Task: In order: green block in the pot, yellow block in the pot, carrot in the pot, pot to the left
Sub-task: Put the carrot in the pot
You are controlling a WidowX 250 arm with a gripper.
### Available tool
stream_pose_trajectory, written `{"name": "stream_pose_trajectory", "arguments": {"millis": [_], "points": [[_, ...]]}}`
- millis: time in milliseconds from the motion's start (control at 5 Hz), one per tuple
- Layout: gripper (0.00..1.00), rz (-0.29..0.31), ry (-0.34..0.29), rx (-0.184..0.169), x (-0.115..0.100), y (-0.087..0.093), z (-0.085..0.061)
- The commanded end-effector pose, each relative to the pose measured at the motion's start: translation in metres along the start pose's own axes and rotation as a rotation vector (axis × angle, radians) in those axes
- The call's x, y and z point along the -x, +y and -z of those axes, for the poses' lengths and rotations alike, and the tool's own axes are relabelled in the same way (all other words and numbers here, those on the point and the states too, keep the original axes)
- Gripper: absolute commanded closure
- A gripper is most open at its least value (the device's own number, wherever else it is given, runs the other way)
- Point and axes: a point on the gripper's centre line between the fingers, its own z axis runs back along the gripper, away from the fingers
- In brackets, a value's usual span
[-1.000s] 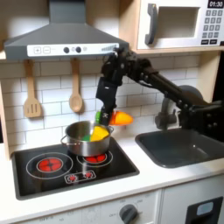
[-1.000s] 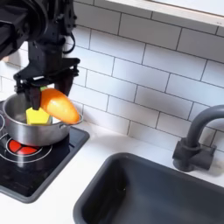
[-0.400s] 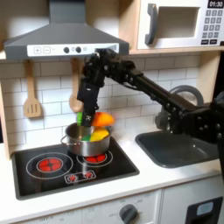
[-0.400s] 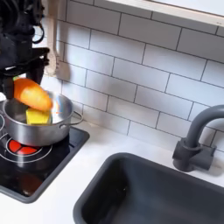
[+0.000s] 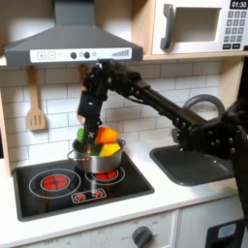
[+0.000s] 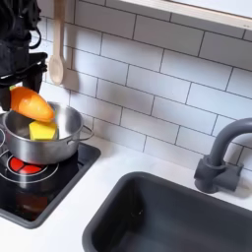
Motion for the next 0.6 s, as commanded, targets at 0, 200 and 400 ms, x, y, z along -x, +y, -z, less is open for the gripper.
{"name": "stream_pose_trajectory", "arguments": {"millis": [0,200,400], "points": [[1.00,-0.078,-0.038,0.037,-0.004,-0.011,0.015],[1.00,-0.131,-0.072,0.050,-0.004,-0.010,0.017],[1.00,-0.154,-0.063,0.032,-0.002,-0.007,0.029]]}}
